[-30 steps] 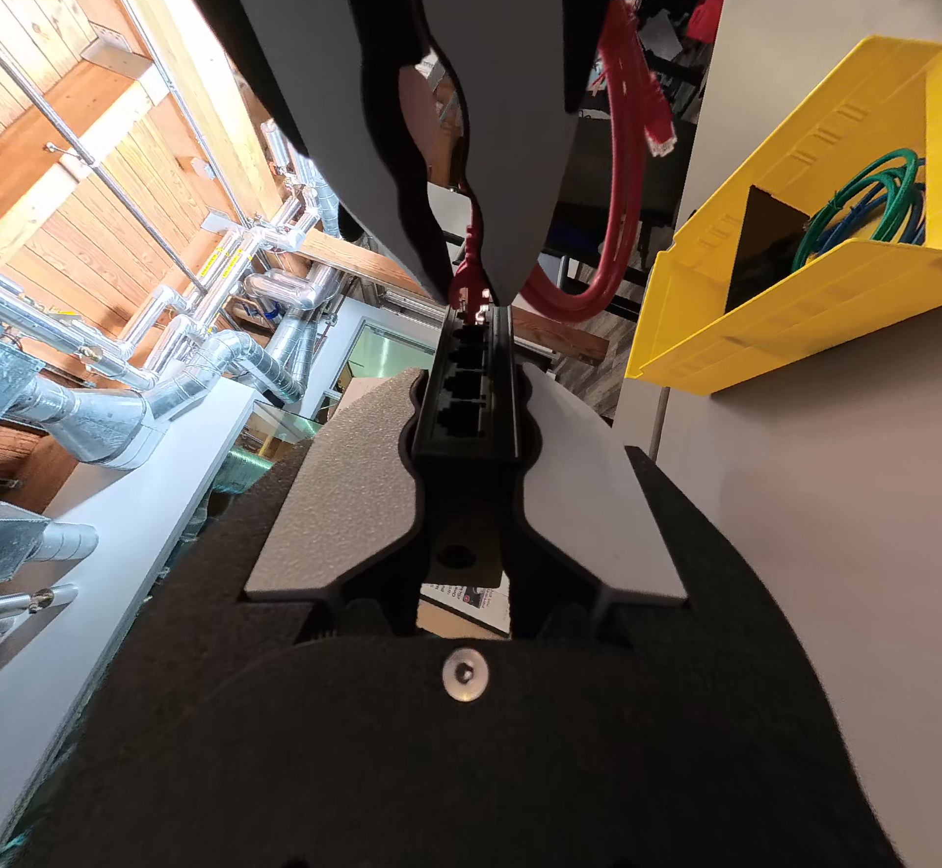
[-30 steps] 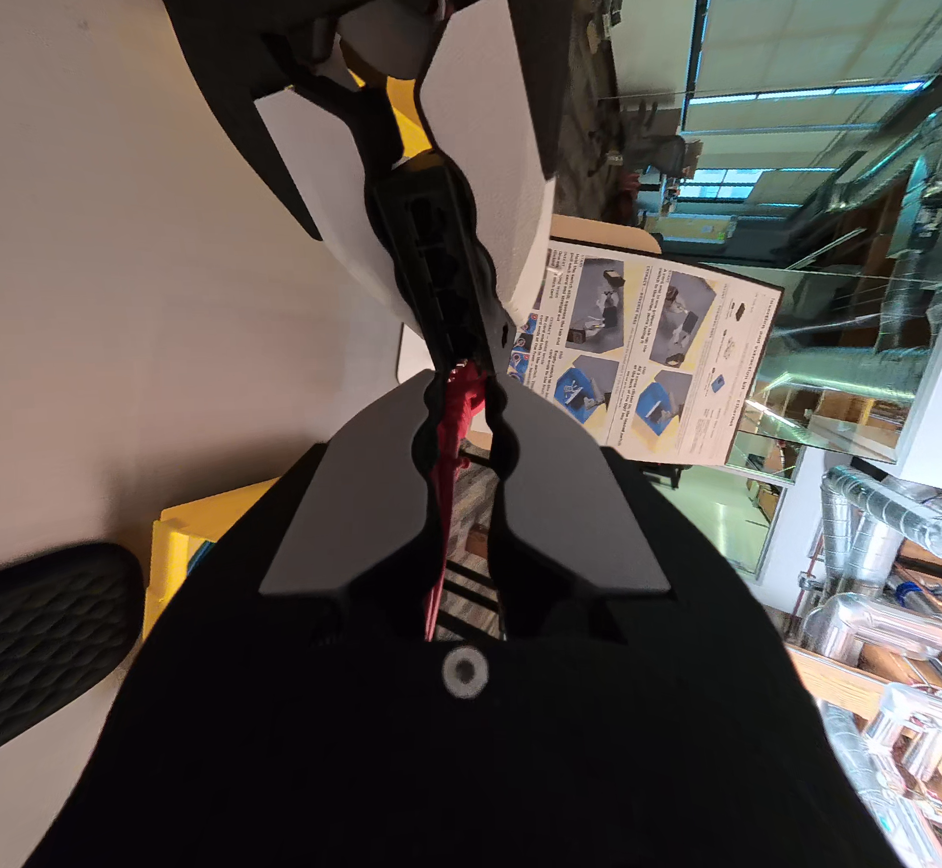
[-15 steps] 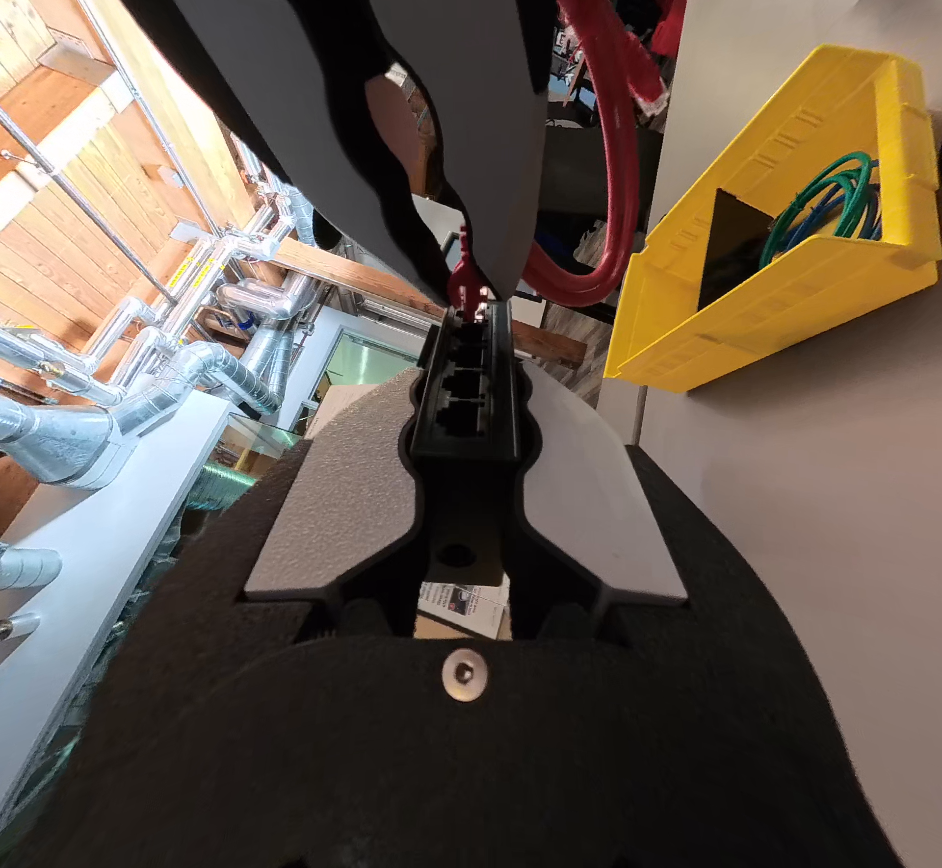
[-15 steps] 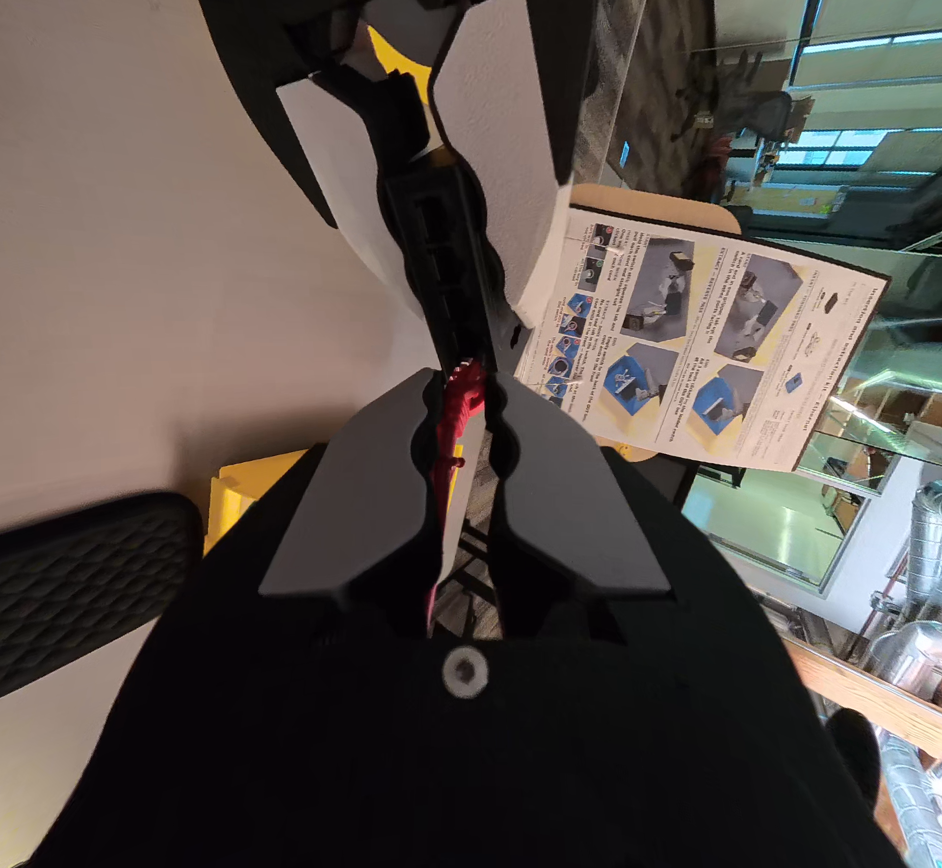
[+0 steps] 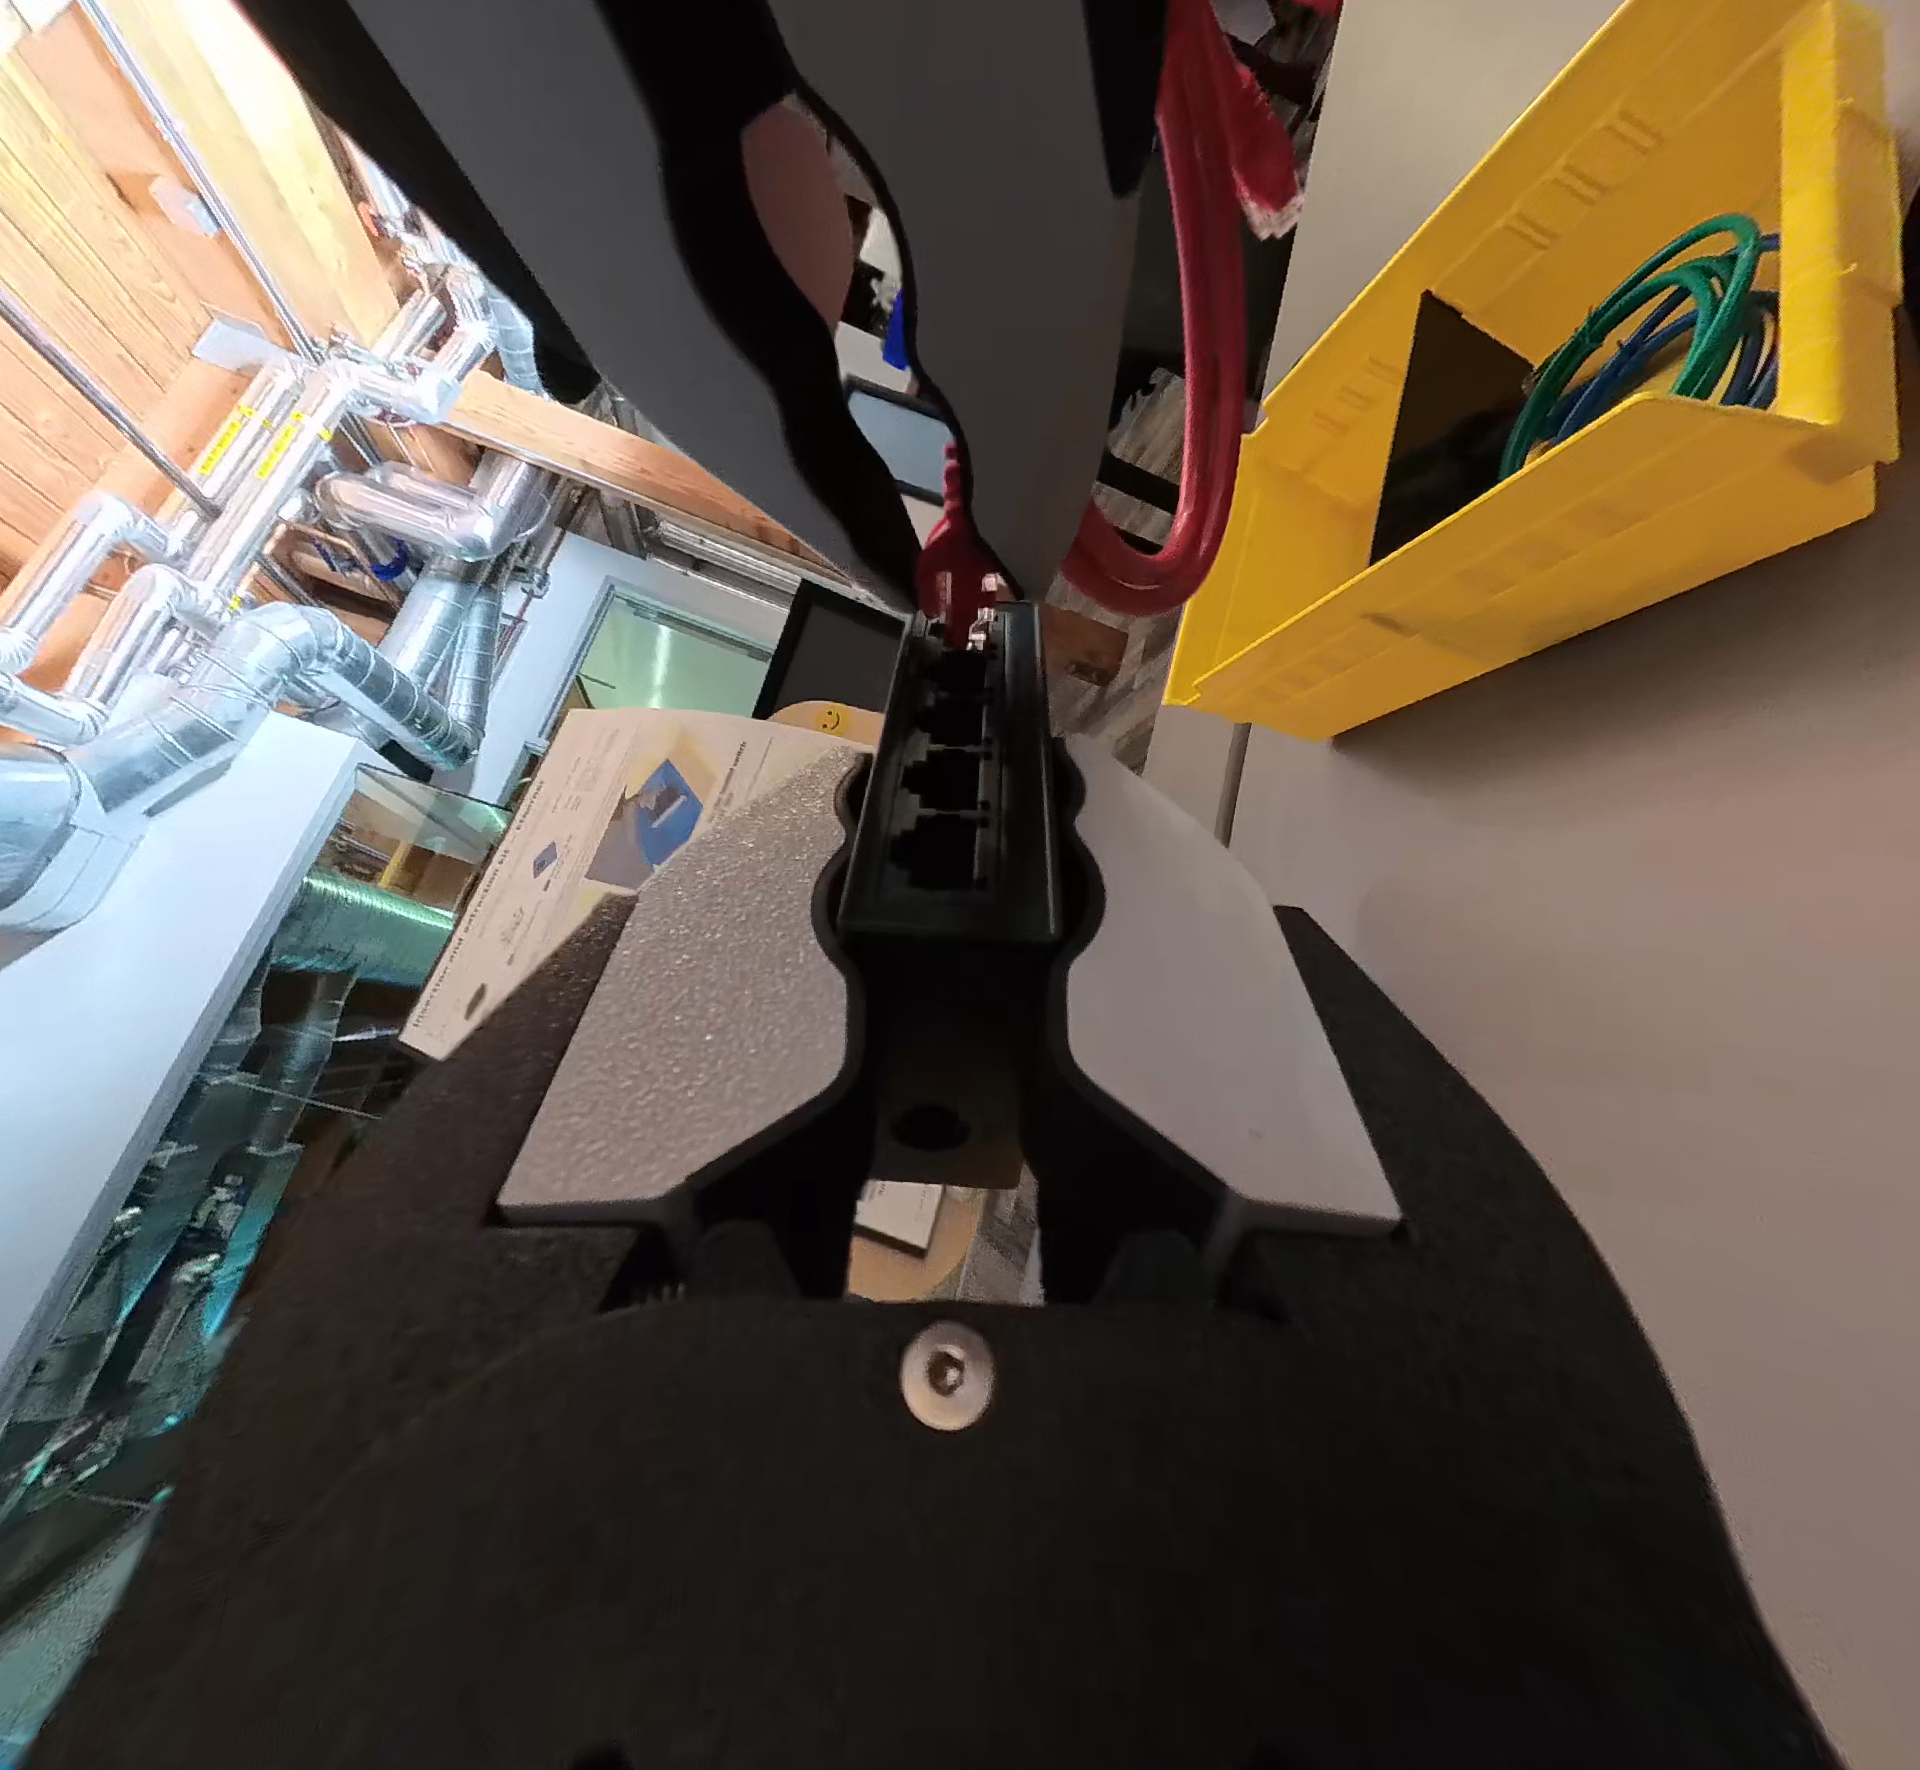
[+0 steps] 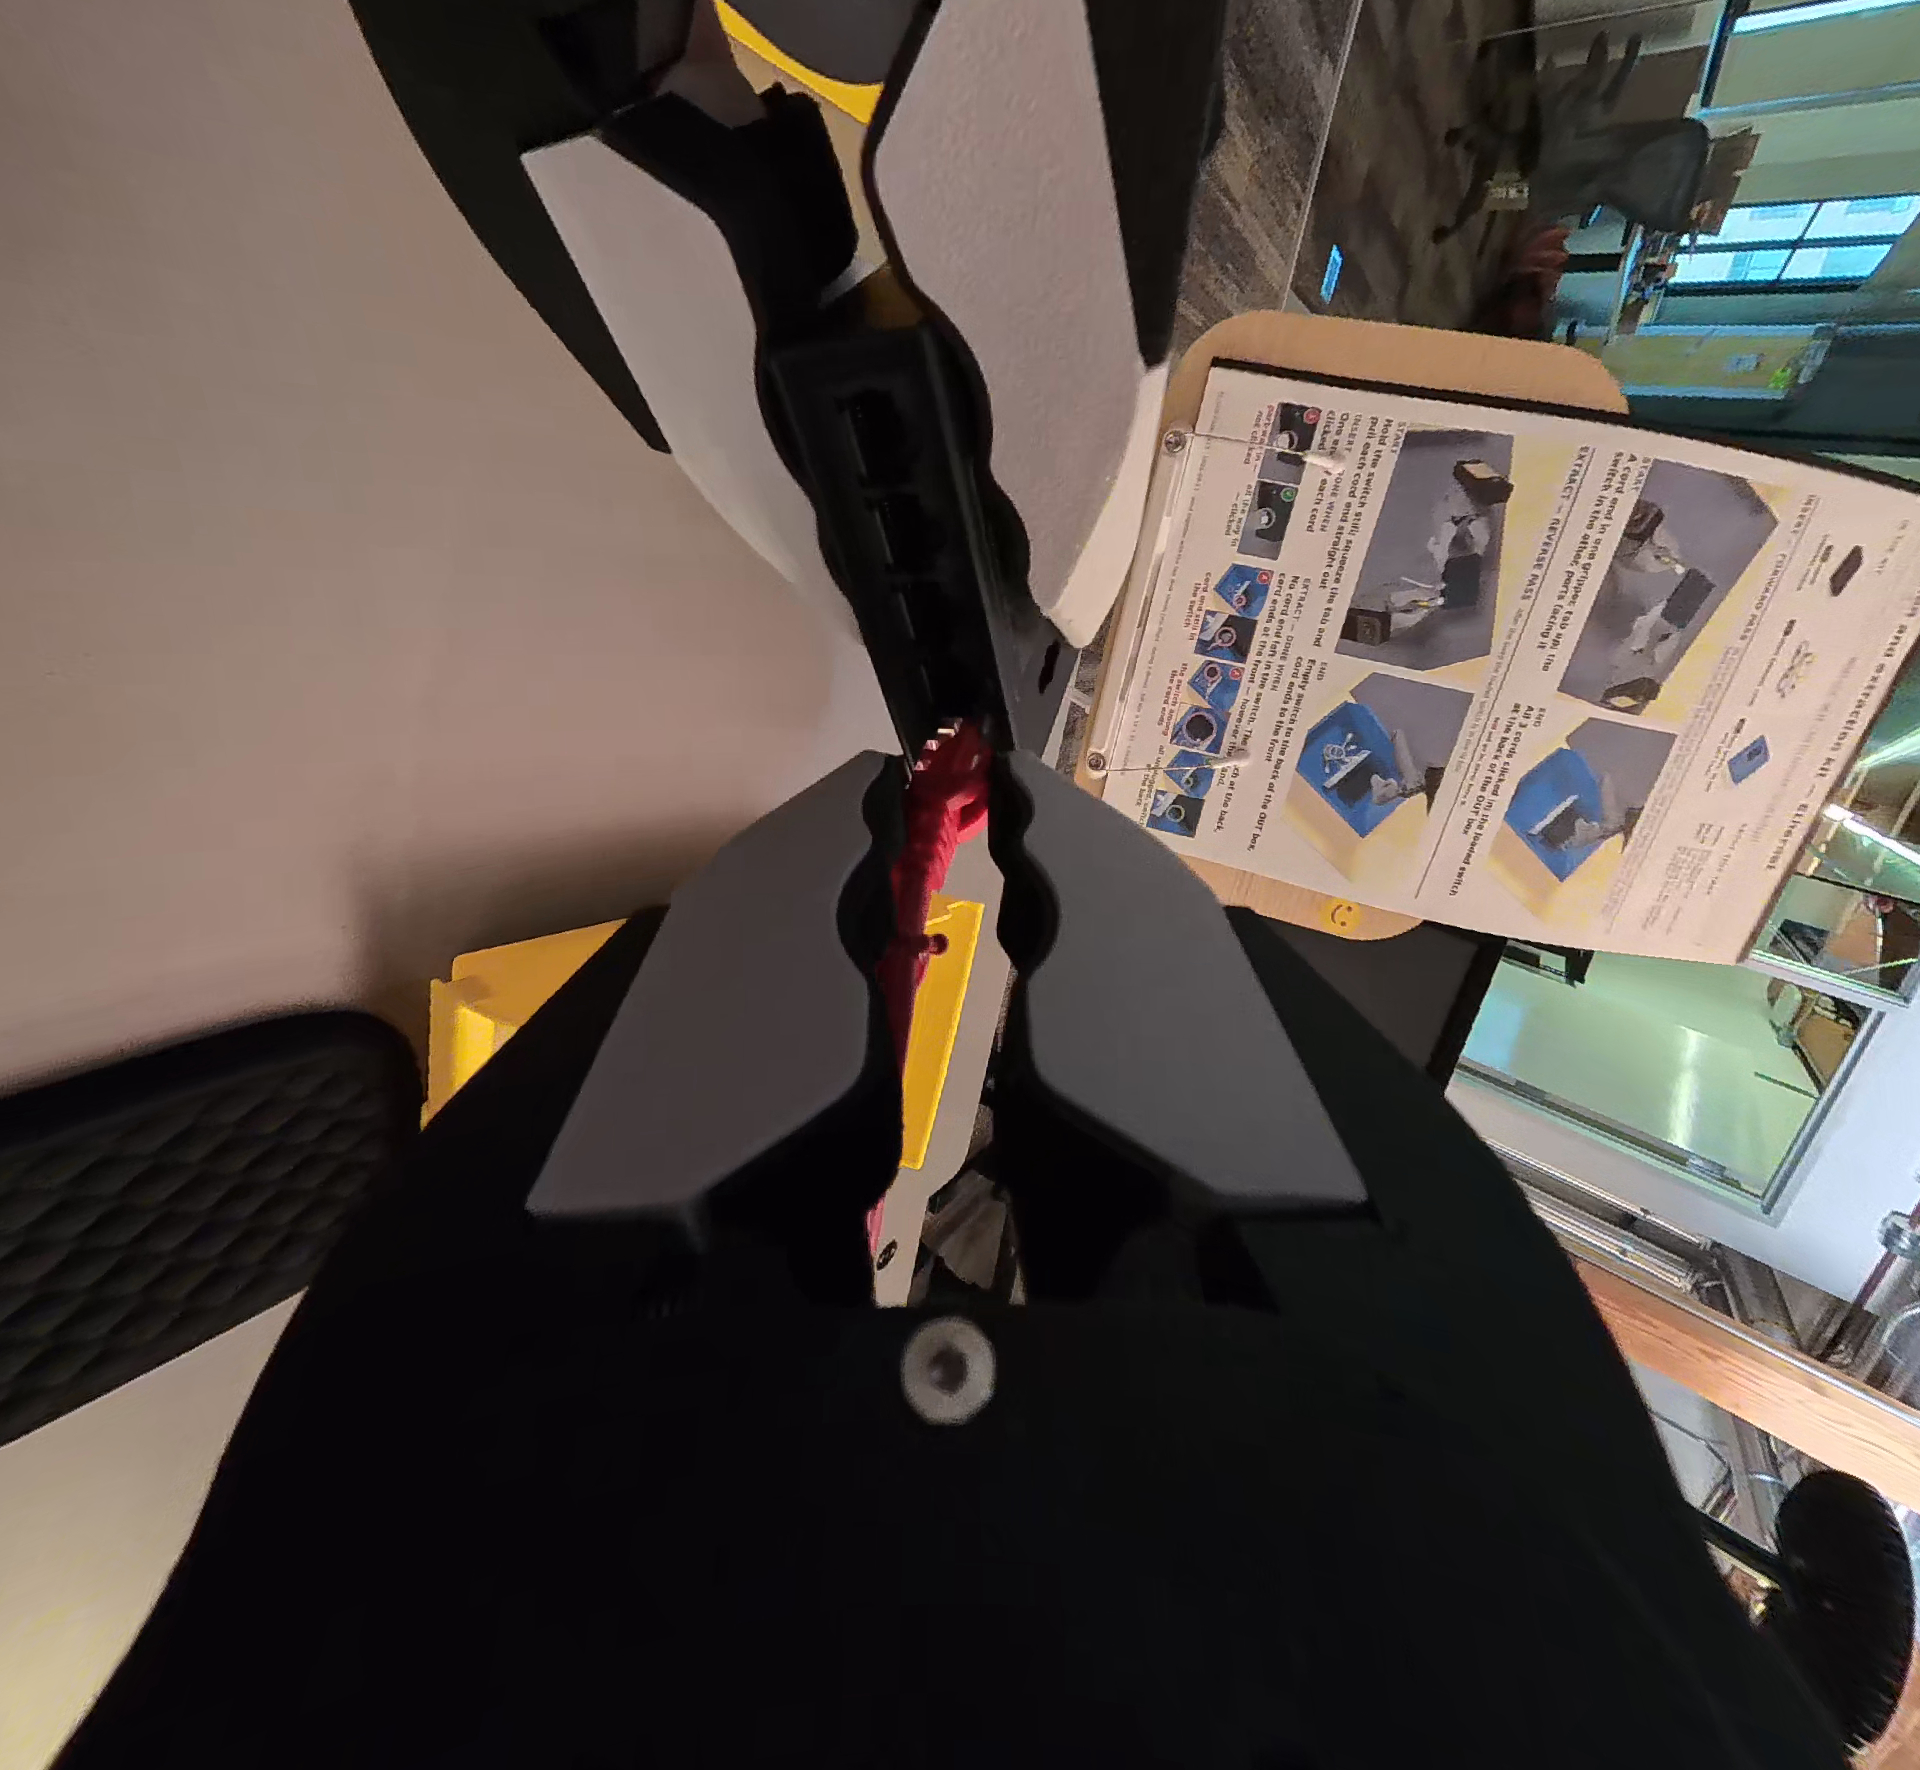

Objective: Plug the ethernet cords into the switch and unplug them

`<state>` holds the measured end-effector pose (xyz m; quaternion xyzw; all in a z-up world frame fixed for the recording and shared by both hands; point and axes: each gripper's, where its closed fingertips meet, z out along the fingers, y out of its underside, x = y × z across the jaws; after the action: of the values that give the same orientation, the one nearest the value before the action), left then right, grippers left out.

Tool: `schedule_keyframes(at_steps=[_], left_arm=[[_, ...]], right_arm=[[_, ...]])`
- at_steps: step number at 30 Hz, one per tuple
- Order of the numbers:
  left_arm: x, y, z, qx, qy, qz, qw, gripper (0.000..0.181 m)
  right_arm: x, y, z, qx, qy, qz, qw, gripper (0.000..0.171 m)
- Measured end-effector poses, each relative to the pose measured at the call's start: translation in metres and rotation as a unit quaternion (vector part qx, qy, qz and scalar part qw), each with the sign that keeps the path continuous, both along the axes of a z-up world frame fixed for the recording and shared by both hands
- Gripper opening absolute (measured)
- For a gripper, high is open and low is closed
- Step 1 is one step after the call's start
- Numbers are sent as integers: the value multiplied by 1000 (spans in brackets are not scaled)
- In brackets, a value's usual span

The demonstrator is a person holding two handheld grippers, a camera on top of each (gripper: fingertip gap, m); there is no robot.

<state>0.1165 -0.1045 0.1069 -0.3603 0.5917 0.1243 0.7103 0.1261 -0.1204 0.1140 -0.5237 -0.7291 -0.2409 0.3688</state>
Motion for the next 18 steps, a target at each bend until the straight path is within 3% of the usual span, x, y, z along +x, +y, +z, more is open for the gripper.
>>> schedule_keyframes(at_steps=[8, 10, 11, 13, 15, 18], left_arm=[[0, 3, -1, 10, 1, 14, 1000, 31], [-33, 42, 13, 63, -7, 141, 988, 31], [-44, 47, 19, 25, -41, 123, 991, 31], [-41, 21, 37, -24, -97, 32, 995, 31], [-41, 21, 36, 16, -70, 63, 995, 31], [-37, 33, 16, -8, -14, 83, 996, 31]], right_arm=[[3, 0, 0, 9, 6, -2, 1000, 16], [10, -14, -19, -63, -1, -9, 998, 15], [20, -12, -26, -47, -24, -17, 998, 16], [28, -4, -20, 28, -24, -7, 999, 15], [25, -3, -6, 22, 53, -6, 998, 15], [46, 8, -2, 21, 82, -34, 996, 15]])
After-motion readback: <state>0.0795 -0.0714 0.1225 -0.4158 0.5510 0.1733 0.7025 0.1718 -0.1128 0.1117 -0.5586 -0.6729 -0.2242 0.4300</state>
